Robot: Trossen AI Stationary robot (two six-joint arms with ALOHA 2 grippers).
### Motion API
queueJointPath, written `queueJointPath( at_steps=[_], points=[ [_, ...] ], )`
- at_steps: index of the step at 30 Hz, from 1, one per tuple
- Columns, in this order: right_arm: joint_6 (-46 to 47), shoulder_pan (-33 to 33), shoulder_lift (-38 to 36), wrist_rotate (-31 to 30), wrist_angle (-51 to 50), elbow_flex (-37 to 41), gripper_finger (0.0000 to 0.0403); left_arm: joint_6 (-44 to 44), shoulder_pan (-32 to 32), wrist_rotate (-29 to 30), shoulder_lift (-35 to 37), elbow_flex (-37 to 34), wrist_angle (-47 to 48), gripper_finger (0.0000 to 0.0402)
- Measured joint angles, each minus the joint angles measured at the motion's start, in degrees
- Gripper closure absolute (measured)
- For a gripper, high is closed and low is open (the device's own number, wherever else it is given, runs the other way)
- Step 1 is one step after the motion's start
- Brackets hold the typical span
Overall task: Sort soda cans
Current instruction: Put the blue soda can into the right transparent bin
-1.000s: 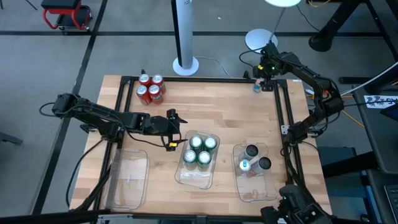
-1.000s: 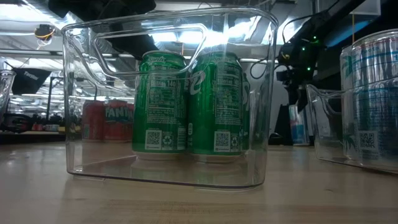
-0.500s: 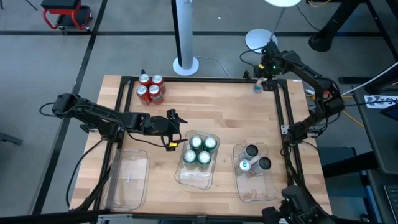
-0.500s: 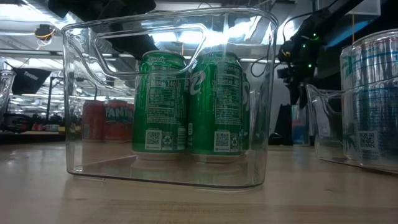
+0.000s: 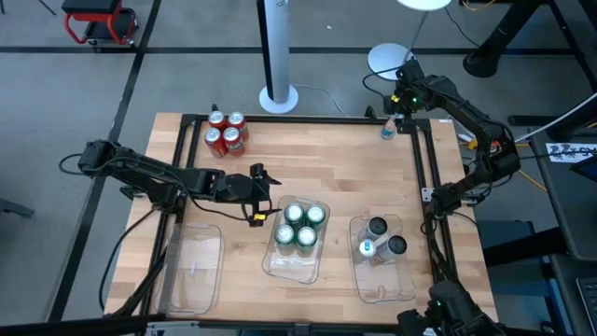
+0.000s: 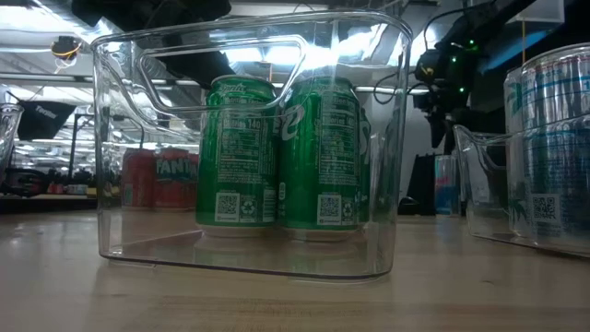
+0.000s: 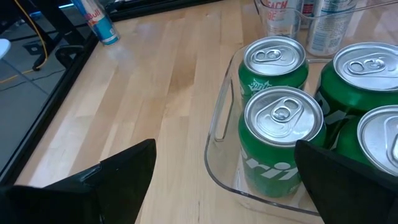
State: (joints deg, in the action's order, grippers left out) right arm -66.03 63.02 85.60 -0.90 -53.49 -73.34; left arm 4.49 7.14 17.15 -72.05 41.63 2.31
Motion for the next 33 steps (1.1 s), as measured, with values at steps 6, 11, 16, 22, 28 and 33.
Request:
queueJointPath(
  at_steps=[6, 11, 16, 22, 28, 33],
  points=[
    [0.1, 0.0, 0.0, 0.0, -1.9, 0.0, 0.0050, 1.0, 0.0, 0.0, 0.0, 0.0, -0.4, 0.0031],
    [0.3, 0.0, -0.1, -1.3, -1.0, 0.0, 0.0017, 1.2, 0.0, 0.0, 0.0, 0.0, -1.5, 0.0031],
    [0.2, 0.0, -0.1, -2.5, -0.2, 0.0, 0.0027, 1.3, 0.0, 0.0, 0.0, 0.0, -1.5, 0.0031],
    [0.2, 0.0, 0.0, -2.6, -0.6, -0.1, 0.0006, 1.3, 0.0, 0.0, 0.0, 0.0, -1.5, 0.0031],
    [1.1, 0.0, 2.7, -2.6, -2.0, -0.1, 0.0009, 1.3, 0.0, 0.0, 0.0, 0.0, -1.4, 0.0031],
    [1.1, 0.0, 4.4, -2.6, -2.0, -0.1, 0.0005, 1.3, 0.0, 0.0, 0.0, 0.0, -1.2, 0.0031]
  ],
)
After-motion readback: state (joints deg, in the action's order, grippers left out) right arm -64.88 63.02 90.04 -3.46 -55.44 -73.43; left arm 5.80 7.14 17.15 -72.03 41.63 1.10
